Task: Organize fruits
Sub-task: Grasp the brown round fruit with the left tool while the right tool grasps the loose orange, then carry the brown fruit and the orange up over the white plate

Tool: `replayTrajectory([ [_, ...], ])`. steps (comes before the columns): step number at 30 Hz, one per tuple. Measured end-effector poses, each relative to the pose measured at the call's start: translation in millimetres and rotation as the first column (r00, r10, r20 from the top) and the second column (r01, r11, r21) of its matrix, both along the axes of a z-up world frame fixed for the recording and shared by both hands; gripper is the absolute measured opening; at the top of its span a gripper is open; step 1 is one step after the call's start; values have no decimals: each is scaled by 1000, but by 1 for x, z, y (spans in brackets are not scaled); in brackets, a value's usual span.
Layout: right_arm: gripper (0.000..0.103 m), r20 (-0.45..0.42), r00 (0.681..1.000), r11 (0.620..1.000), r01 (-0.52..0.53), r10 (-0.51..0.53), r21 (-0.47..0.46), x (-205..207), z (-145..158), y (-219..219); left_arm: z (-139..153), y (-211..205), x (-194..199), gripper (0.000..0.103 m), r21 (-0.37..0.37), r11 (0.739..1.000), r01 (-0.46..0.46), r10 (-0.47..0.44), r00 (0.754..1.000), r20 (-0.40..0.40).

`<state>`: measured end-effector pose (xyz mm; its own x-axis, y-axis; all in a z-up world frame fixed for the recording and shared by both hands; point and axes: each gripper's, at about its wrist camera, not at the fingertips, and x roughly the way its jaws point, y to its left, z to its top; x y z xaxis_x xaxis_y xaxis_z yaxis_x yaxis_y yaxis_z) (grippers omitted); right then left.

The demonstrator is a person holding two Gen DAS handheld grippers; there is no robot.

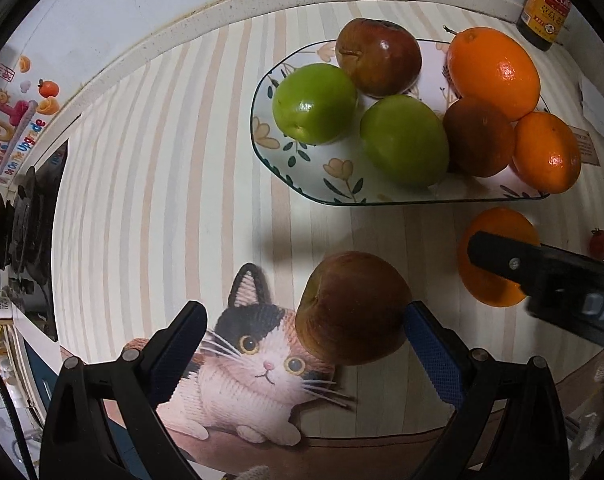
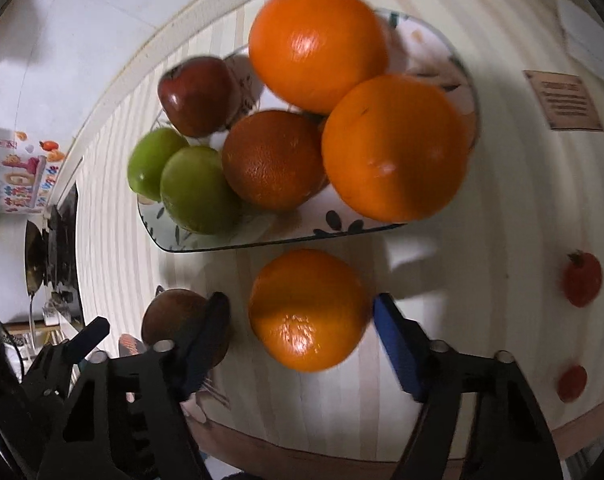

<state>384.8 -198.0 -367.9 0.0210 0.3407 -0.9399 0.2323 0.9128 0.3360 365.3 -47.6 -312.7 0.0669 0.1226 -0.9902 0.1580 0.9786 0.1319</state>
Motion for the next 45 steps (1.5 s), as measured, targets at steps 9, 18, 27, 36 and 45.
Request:
replayTrajectory([
  [9,67,-3,999,997,-32,32,-76,-9,3,-3,-1,1,3,101,-7,1000,8,-8,1000,0],
  [18,67,-17,1000,989,-4,2,-148,-40,4,-34,-7,-4,7,101,-39,999,18,-19,1000,-26],
  [27,67,-11,1000,989,22,-24,-145,-40,-1,-24,-32,2,20,69,-165,985,-54,37,994,-105],
  [36,68,-18,1000,989,15,-18,-146,-41,5,-39,-31,10,18,68,-187,980,-69,55,995,-79],
  [45,68,-44,998,992,32,-37,-125,-30,3,-47,-40,34,18,69,-300,943,-142,91,980,-177],
])
